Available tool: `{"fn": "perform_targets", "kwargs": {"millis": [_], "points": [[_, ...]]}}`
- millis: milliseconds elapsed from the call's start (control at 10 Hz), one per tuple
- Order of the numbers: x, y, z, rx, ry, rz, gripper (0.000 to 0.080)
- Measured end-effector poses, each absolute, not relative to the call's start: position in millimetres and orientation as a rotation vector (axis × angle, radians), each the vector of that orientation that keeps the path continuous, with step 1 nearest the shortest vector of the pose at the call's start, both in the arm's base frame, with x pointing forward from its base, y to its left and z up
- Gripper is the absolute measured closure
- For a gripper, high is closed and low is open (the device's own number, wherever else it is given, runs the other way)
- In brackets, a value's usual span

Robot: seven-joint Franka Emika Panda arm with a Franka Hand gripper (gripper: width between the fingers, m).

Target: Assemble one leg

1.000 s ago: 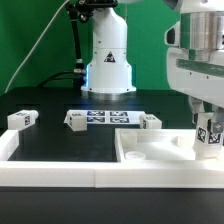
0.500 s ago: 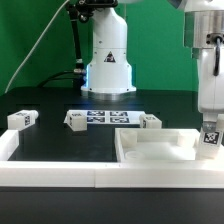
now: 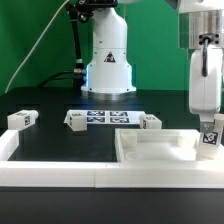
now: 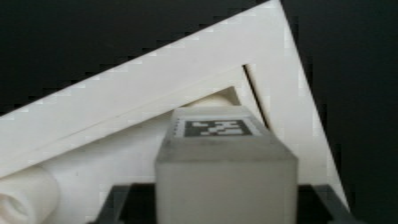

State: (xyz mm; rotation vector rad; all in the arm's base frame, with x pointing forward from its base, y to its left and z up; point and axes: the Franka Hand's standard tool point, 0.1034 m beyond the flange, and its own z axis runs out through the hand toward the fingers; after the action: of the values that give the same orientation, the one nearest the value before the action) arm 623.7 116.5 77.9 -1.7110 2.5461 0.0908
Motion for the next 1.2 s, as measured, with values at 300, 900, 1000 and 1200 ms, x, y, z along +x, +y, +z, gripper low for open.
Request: {"fn": "perform_targets", "kwargs": {"millis": [300,900,1000,1200], "points": [[624.0,116.6,78.0,-1.912,2.393,0.078,0.0270],[625.6,118.7,80.0,-2.625,1.605,0.010,0.0150],[625.3,118.6,80.3,-2.699,1.497,0.013,0.0150],[626.7,115.5,80.6,-2.855,1.199,-0.004,0.0150]]}}
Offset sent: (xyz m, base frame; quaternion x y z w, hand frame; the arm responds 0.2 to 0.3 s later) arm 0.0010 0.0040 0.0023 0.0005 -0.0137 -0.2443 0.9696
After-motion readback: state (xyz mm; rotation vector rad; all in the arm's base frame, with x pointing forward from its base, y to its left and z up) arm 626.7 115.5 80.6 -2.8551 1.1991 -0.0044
